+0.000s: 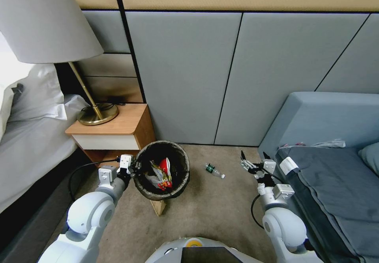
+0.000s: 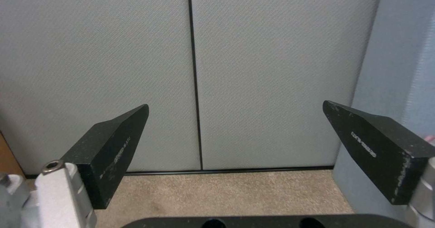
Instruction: Pick up the trash bin, then pick up the garbage from the floor and place it into the trash bin.
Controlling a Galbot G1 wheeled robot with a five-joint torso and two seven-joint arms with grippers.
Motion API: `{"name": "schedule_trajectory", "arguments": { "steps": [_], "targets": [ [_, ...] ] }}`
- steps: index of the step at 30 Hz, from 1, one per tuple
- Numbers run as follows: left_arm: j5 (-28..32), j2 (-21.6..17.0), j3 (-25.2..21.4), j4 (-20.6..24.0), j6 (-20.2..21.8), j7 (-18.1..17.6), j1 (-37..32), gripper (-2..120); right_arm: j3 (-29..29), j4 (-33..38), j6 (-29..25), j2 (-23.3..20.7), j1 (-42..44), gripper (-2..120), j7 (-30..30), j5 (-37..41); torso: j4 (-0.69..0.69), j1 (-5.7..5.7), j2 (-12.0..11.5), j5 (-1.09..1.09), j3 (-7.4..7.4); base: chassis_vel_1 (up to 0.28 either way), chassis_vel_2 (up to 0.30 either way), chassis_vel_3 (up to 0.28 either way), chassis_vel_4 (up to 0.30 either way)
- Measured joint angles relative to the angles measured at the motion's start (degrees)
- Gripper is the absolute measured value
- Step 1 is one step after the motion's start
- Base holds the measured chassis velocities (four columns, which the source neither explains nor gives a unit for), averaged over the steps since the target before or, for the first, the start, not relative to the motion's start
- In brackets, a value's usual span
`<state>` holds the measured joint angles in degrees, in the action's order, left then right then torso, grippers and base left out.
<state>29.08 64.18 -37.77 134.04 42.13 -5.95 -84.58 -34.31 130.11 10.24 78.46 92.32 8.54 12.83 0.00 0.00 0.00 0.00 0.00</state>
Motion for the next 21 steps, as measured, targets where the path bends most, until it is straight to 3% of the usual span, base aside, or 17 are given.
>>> {"name": "schedule_trajectory", "arguments": {
  "steps": [12,17,21],
  "targets": [
    [0.16,-0.07,-0.03,0.00,0.00,0.00,0.12,1,0.40,-1.23,0.20,-1.23,-1.88,100,0.10,1.23,-0.01,0.00,0.00,0.00,0.00,-0.047,0.048,0.055,-0.043],
    [0.32,-0.15,-0.18,0.28,0.00,0.00,0.10,1,0.79,-3.93,2.46,-3.96,-5.08,100,-0.31,5.25,0.00,0.00,0.00,0.00,0.00,0.000,0.000,0.000,0.000],
    [0.45,-0.16,-0.22,0.86,0.00,0.00,-0.09,1,1.94,-10.40,7.12,-10.08,-9.99,100,-4.30,12.12,0.01,0.00,0.00,0.02,0.00,0.000,0.000,0.000,0.000]
  ]
}}
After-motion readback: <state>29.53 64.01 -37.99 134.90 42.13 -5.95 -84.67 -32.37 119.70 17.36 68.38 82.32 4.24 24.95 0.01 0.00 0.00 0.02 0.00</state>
